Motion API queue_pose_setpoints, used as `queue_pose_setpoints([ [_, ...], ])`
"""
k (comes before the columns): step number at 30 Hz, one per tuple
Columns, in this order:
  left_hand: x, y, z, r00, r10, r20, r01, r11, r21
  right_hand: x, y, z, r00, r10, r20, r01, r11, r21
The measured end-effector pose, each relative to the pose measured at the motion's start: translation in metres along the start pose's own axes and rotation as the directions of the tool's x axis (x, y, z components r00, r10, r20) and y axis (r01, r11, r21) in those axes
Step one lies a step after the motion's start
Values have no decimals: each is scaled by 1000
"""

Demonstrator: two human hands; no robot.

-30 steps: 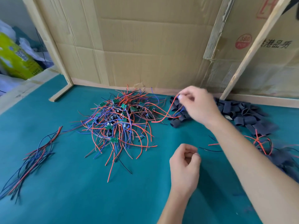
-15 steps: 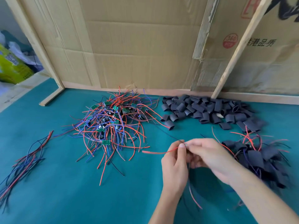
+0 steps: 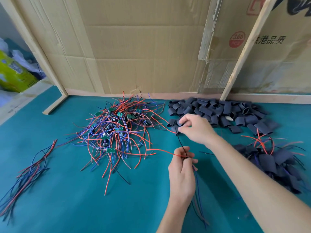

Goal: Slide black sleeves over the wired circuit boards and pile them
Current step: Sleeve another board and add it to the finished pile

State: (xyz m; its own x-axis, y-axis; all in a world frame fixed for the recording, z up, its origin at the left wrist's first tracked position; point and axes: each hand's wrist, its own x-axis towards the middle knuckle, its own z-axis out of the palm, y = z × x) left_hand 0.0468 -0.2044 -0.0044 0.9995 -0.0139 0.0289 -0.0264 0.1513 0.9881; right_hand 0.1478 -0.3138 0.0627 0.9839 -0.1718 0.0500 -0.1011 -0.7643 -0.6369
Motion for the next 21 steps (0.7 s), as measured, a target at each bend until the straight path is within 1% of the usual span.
queue_pose_setpoints([
  [2,1,-1,-1,1000,-4,2,4,1000,-12,14,2,21,999,23,35,-22,999,-30],
  [5,0,0,1,1000,23,-5,-23,1000,-2,26,7,35,997,82,-5,-82,995,-51],
  [8,-2,1,1,999,39,-8,-39,999,4,28,11,33,993,113,-21,-111,991,75],
  [11,-2,2,1,998,54,-14,-54,999,10,9,17,15,980,139,-142,-100,962,253],
  [12,-2,3,1,998,58,-14,-58,998,11,-2,20,8,975,151,-163,-94,946,311],
  [14,-3,5,1,998,61,-12,-61,998,20,-30,29,0,972,181,-152,-92,882,462],
  [17,-2,6,1,997,65,-33,-64,997,30,-69,38,-1,969,217,-121,-78,729,680],
  [21,-3,7,4,998,38,-51,-37,999,12,-95,38,5,986,159,-44,-54,562,825],
])
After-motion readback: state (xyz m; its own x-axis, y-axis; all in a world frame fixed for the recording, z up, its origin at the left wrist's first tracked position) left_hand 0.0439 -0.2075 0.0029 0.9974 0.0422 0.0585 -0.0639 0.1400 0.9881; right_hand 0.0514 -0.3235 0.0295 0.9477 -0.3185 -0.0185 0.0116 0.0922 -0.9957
